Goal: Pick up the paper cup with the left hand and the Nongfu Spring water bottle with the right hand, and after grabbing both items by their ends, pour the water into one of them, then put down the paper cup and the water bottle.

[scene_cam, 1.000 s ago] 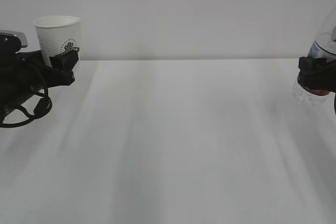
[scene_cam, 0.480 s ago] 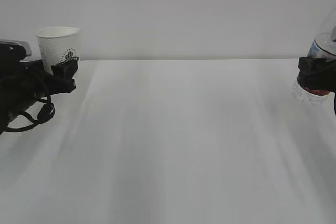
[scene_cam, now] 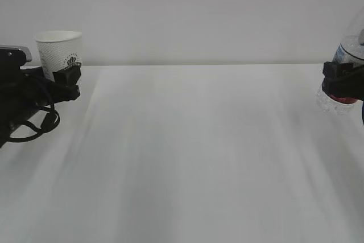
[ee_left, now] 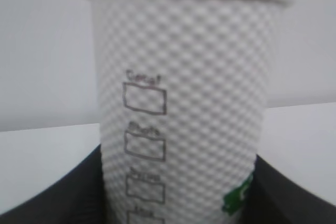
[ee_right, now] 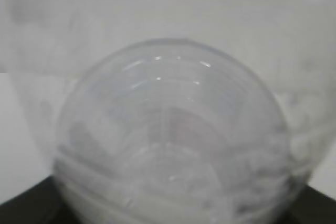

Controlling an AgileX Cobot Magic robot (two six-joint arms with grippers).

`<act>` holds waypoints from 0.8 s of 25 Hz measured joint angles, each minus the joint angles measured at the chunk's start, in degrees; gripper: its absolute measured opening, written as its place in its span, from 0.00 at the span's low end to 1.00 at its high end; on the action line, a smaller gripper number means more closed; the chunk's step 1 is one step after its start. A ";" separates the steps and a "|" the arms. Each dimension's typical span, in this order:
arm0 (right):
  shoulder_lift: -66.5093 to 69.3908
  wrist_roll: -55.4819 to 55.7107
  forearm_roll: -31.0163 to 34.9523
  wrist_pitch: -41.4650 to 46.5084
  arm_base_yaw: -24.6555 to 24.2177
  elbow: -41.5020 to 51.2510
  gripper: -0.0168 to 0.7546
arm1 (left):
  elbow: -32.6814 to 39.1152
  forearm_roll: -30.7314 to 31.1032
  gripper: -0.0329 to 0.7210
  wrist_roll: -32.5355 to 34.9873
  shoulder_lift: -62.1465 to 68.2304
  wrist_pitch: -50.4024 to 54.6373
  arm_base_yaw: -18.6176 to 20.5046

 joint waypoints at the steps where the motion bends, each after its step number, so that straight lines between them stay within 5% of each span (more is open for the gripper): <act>1: 0.00 0.00 0.00 0.00 0.00 0.00 0.66 | -0.31 -0.33 0.64 0.00 0.49 0.00 0.00; 20: 0.00 0.00 -0.26 0.00 0.00 0.00 0.66 | -14.41 -1.37 0.64 0.21 12.00 0.00 0.00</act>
